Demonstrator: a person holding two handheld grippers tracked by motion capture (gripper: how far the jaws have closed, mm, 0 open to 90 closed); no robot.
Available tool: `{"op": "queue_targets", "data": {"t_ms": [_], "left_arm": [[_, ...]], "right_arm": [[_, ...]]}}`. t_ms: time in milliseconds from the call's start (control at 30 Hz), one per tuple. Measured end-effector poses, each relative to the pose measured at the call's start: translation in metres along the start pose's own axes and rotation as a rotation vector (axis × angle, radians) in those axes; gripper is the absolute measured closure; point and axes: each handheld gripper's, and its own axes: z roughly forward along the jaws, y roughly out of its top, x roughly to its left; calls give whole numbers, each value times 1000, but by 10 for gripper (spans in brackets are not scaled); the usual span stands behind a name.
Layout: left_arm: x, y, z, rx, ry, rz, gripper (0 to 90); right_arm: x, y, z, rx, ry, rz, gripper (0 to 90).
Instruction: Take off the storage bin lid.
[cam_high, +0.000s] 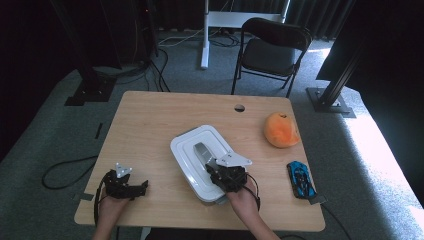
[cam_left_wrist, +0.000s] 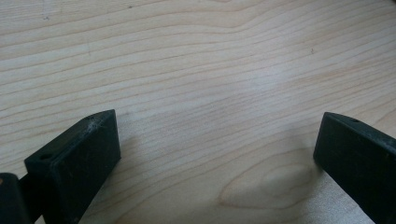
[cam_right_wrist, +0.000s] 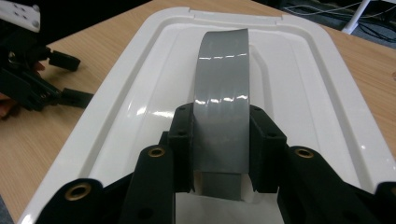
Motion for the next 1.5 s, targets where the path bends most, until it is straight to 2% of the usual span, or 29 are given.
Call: {"op": "queue_targets", "data": {"t_ms": [233, 400, 667, 967, 1267, 1500], "left_arm": [[0, 0, 0, 0, 1, -1, 9], [0, 0, 0, 1, 1, -1, 9], [0, 0, 0, -2, 2, -4, 9], [0, 0, 0, -3, 2, -2, 9], [0, 0, 0, -2, 2, -2, 9], [0, 0, 0, -2, 2, -2, 9]], "right_arm": [[-8, 4, -5, -13, 36, 38, 668], [-12, 7, -11, -27, 29, 42, 668], [-14, 15, -23, -61, 27, 17, 668], [-29, 35, -35, -107, -5, 6, 668], [-45, 45, -31, -114, -26, 17, 668], [-57, 47, -22, -94, -44, 29, 667]]}}
